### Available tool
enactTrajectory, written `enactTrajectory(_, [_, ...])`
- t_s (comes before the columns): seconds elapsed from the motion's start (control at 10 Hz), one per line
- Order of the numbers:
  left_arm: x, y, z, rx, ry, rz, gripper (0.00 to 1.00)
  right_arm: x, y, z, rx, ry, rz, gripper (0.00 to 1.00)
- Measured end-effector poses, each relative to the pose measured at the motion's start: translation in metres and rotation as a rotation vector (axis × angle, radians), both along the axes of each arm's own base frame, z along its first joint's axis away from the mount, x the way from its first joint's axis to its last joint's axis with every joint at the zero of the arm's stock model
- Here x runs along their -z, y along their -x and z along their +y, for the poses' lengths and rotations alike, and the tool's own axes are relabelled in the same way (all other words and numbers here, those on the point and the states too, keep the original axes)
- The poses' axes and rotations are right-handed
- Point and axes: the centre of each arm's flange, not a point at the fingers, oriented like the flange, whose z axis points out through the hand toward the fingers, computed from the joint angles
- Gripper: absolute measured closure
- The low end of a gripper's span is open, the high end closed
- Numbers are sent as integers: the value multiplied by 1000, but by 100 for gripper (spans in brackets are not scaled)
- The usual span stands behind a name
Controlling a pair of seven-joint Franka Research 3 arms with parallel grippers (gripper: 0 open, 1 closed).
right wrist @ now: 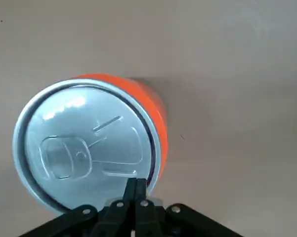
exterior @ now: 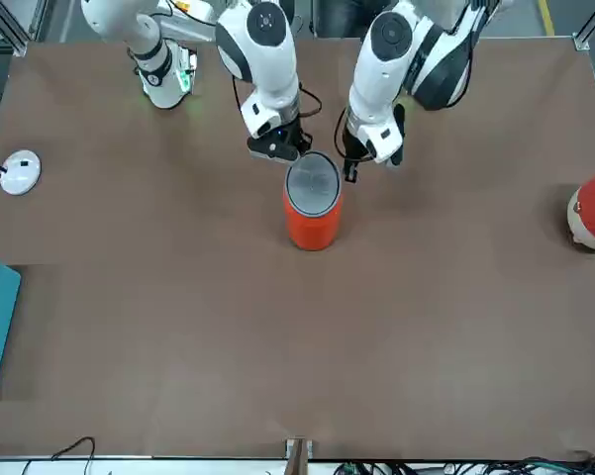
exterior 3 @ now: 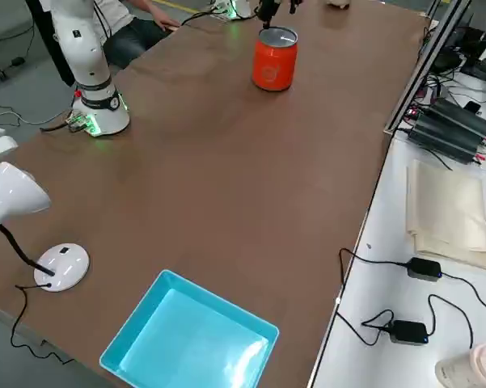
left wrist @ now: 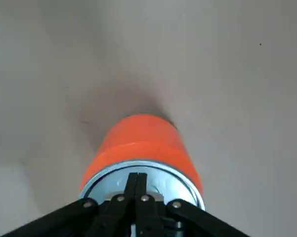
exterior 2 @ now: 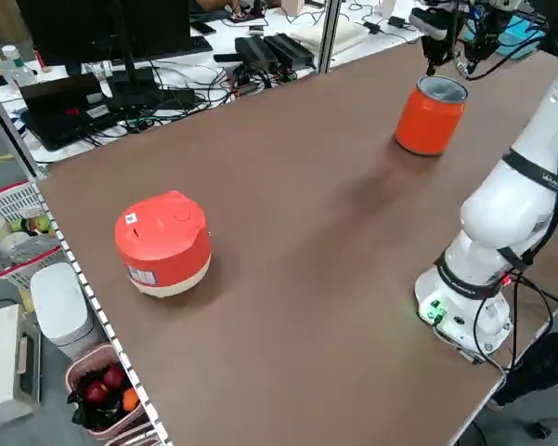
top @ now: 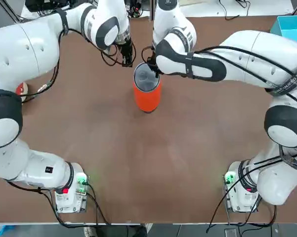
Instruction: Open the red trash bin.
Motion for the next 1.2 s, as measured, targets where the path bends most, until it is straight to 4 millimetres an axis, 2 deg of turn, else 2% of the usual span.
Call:
enactTrajectory(0.3, [22,-7,0,-9,26,1,99,5,-6,4,7,-30,-30,99])
enactTrajectory(0.5, [35,-12,-1,-14,42,7,99,16,-10,7,10,-30,-33,99])
enactTrajectory(1.0, [50,-20,1,-27,68,3,99,44,-18,10,19,-21,-34,99])
enactTrajectory(1.2, [55,-20,1,-28,66,12,99,47,-18,11,18,-20,-34,99])
